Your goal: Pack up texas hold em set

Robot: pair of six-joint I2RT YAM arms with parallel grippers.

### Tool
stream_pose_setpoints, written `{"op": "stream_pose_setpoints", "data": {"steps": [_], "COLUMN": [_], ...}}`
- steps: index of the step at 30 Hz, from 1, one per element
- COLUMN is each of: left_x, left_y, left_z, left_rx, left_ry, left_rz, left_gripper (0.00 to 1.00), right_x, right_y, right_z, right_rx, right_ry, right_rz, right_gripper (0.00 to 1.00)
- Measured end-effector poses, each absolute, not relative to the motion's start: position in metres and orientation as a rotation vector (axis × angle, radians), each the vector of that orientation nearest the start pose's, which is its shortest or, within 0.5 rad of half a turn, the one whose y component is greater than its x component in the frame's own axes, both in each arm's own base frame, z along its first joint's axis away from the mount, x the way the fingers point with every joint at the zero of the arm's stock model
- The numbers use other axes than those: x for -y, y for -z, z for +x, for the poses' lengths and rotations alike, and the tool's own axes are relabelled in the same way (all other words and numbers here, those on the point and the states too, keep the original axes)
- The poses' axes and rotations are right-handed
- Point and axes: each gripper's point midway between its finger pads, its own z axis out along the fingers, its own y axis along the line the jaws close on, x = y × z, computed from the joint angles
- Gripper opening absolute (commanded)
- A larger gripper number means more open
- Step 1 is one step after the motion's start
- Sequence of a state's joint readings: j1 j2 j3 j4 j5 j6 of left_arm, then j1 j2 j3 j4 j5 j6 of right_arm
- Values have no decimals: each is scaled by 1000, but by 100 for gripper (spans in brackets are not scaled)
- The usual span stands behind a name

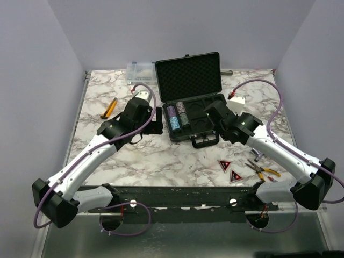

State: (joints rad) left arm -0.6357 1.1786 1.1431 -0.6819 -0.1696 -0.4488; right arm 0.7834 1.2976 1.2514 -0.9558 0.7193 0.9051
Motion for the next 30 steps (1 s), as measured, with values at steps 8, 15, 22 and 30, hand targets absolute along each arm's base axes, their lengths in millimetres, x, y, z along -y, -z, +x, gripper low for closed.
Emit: {"op": "stream_pose_setpoints", "data": {"steps": [8, 15, 22, 30], "left_x": [137, 100, 74, 62], "left_y": [-211, -239, -238, -201], "left_z": [240, 219, 208, 198], "left_rx": [-2225, -2050, -1984, -2060], "left_ry": [340, 330, 269, 187], "left_rz": [-13, -109, -163, -169], "left_gripper": [98, 98, 98, 98], "right_x": [-152, -150, -133, -125], "right_y": [-197, -159, -123, -96], "right_z": [274, 272, 275, 277], "right_rx": [-2271, -2373, -2472, -2536], "right_ry": [37, 70, 72, 33], "right_rz": [414, 451, 572, 679], "right_gripper": [100, 100, 100, 100]}}
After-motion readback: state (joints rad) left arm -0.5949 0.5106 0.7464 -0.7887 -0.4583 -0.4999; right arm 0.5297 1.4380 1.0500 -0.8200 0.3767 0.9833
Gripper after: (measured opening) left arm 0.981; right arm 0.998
